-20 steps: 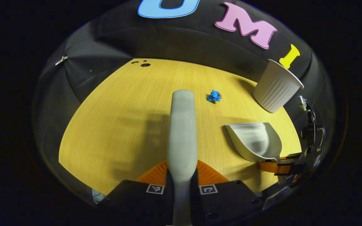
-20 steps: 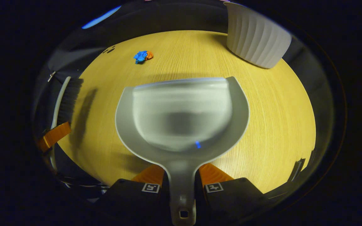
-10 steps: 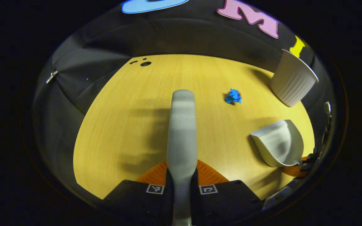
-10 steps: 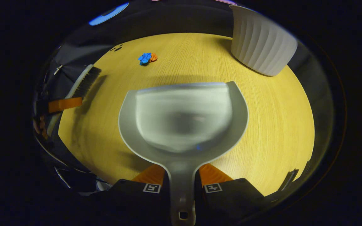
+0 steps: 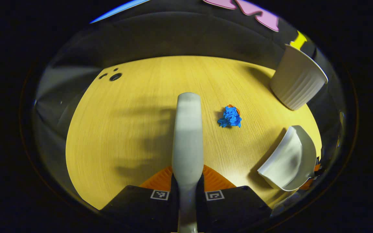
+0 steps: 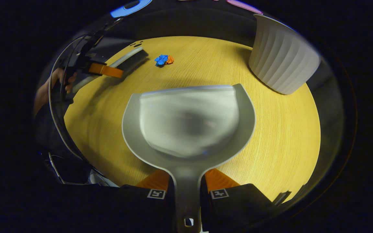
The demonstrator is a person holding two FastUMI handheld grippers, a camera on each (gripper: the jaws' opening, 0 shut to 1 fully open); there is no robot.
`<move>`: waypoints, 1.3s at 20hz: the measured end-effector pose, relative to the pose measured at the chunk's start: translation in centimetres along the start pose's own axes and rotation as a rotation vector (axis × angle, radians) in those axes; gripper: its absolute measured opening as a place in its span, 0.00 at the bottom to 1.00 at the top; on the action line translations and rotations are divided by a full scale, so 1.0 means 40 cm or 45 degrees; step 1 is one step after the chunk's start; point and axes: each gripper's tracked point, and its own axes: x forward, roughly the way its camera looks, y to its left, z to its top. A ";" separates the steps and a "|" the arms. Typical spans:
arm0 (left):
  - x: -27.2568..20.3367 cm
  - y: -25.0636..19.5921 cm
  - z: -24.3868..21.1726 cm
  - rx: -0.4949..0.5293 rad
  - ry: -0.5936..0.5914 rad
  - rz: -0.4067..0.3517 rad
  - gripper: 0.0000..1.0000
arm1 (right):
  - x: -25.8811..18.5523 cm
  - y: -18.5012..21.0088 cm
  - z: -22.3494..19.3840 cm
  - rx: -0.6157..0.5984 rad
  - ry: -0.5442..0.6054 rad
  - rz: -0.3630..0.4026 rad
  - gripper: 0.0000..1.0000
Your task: Pick up the small broom and dustpan from the desktop, sweep the trash into the dustpan with the broom, and then empty the trash into the garbage bin.
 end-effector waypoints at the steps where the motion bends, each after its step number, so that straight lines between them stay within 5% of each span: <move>1: 0.011 0.004 0.020 0.074 0.010 0.005 0.26 | 0.003 -0.002 -0.002 -0.015 0.005 -0.001 0.32; 2: 0.026 -0.002 0.040 0.126 0.020 -0.009 0.27 | 0.006 -0.002 -0.005 -0.028 0.013 0.000 0.39; 9: 0.099 -0.082 0.135 0.555 0.011 -0.157 0.26 | 0.024 -0.009 -0.016 -0.048 0.034 0.065 0.35; 15: 0.062 -0.206 0.057 0.660 0.081 -0.414 0.27 | 0.030 -0.012 -0.016 -0.077 0.013 0.073 0.38; 18: 0.022 -0.297 0.014 0.637 0.088 -0.550 0.27 | 0.029 -0.020 -0.017 -0.119 -0.003 0.082 0.31; 20: -0.016 -0.338 -0.017 0.619 0.108 -0.599 0.27 | 0.032 -0.018 -0.019 -0.123 -0.013 0.088 0.38; 26: -0.101 -0.429 -0.110 0.645 0.197 -0.729 0.29 | 0.031 -0.018 -0.020 -0.135 -0.015 0.090 0.35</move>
